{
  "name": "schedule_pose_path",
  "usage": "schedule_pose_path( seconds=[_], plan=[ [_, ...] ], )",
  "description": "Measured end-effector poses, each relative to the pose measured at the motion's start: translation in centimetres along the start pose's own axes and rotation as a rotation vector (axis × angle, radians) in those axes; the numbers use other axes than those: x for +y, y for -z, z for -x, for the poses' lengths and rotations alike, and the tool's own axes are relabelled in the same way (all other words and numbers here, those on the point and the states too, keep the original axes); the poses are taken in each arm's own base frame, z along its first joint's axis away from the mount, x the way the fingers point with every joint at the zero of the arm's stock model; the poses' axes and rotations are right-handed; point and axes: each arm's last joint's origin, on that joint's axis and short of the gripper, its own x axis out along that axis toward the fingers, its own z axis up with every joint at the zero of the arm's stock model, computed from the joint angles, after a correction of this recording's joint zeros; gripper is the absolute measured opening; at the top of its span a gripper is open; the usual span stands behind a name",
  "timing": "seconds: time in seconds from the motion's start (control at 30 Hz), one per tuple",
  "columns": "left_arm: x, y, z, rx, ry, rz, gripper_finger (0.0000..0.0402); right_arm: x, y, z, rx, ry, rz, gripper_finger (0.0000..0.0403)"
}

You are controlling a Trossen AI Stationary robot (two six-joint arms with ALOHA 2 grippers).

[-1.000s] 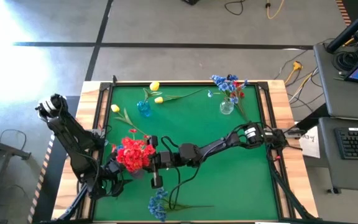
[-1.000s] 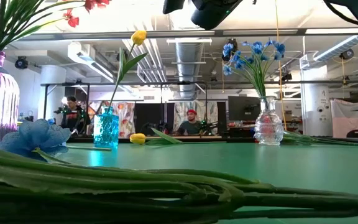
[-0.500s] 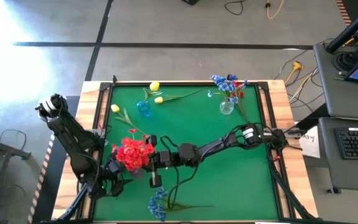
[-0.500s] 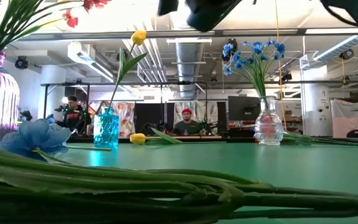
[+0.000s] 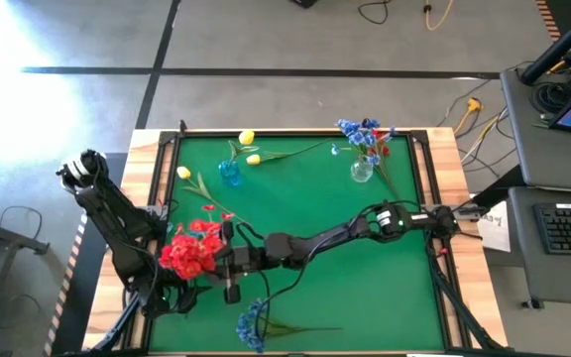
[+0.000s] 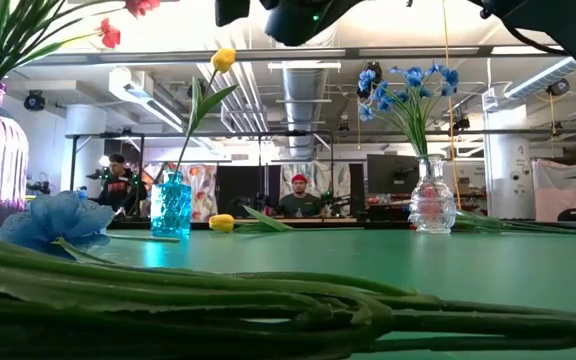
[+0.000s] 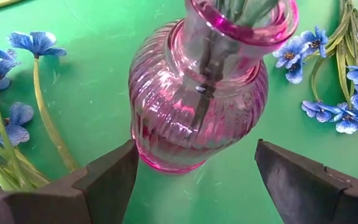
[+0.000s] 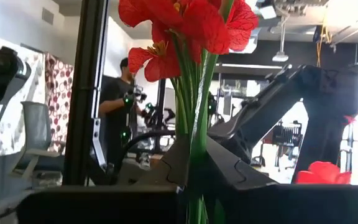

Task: Sort flowers into vase by color
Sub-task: Put the bottom red flowers into the purple vase

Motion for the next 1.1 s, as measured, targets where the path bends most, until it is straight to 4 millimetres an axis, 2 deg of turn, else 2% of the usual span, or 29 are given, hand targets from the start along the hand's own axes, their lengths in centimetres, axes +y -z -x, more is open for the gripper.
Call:
schedule_pose_path(
  seconds=[0.63, 0.77, 1.1],
  plan=[
    [0.0, 0.0, 0.0, 0.002, 0.001, 0.001, 0.031, 0.3, 1.3, 0.1, 0.124, -0.012, 0.053, 0.002],
    [0.0, 0.0, 0.0, 0.003, 0.002, 0.001, 0.031, 0.3, 1.5, 0.1, 0.154, 0.021, 0.049, 0.0043],
    [-0.1, 0.0, 0.0, 0.002, 0.007, 0.006, 0.031, 1.2, 0.9, 0.1, 0.177, 0.054, 0.062, 0.0136]
  ],
)
